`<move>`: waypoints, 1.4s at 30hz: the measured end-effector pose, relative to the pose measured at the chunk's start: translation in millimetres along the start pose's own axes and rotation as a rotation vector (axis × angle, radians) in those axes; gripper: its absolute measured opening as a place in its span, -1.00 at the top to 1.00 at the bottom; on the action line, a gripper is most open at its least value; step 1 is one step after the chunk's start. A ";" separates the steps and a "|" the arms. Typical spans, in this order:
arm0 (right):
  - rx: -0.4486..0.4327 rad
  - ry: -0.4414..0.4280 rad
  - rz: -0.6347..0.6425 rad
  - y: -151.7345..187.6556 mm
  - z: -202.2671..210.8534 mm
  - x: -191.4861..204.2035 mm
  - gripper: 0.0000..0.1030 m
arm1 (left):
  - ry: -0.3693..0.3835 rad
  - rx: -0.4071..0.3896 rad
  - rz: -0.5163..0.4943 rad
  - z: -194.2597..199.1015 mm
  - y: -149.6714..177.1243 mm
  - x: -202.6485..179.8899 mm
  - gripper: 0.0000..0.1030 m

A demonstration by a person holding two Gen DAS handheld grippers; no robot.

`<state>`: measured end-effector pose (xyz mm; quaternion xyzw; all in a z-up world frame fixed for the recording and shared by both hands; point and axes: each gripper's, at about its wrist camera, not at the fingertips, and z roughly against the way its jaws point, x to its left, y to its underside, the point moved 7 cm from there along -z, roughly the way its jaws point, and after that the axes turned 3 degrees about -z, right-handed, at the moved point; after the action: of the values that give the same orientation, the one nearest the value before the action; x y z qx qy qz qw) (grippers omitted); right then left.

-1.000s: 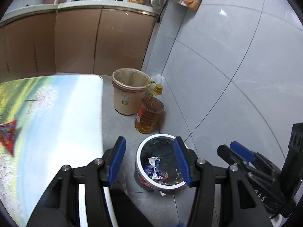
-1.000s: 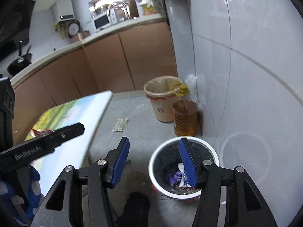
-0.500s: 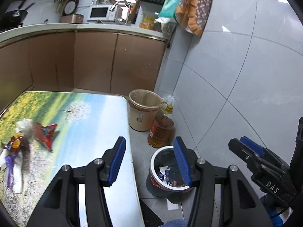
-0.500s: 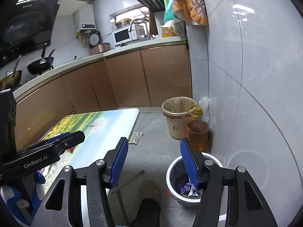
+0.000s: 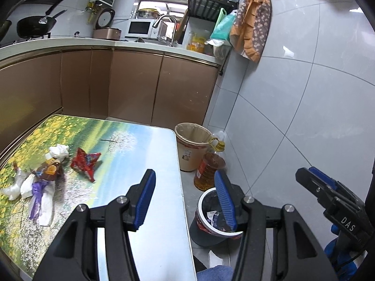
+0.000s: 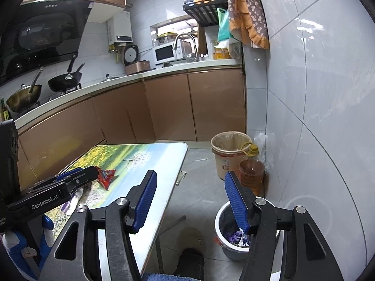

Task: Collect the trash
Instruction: 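Withdraw both open grippers from the bin back toward the table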

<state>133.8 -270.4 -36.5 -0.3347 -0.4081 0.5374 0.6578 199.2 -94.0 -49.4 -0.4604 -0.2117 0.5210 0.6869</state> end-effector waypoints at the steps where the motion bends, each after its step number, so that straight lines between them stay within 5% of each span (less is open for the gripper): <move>1: -0.005 -0.005 0.003 -0.1 4.1 2.5 -0.16 | -0.003 -0.004 0.002 4.1 0.4 0.9 0.02; 30: -0.143 -0.110 0.133 -17.4 95.9 92.3 -0.33 | -0.090 -0.205 0.060 152.2 1.2 57.8 -0.11; 42: -0.130 -0.131 0.136 -16.2 90.5 97.3 -0.33 | -0.140 -0.210 0.116 166.7 8.6 97.9 -0.11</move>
<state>68.5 -178.1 35.1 -0.3678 -0.4604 0.5738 0.5688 102.3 64.1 5.9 -0.5038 -0.2853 0.5657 0.5872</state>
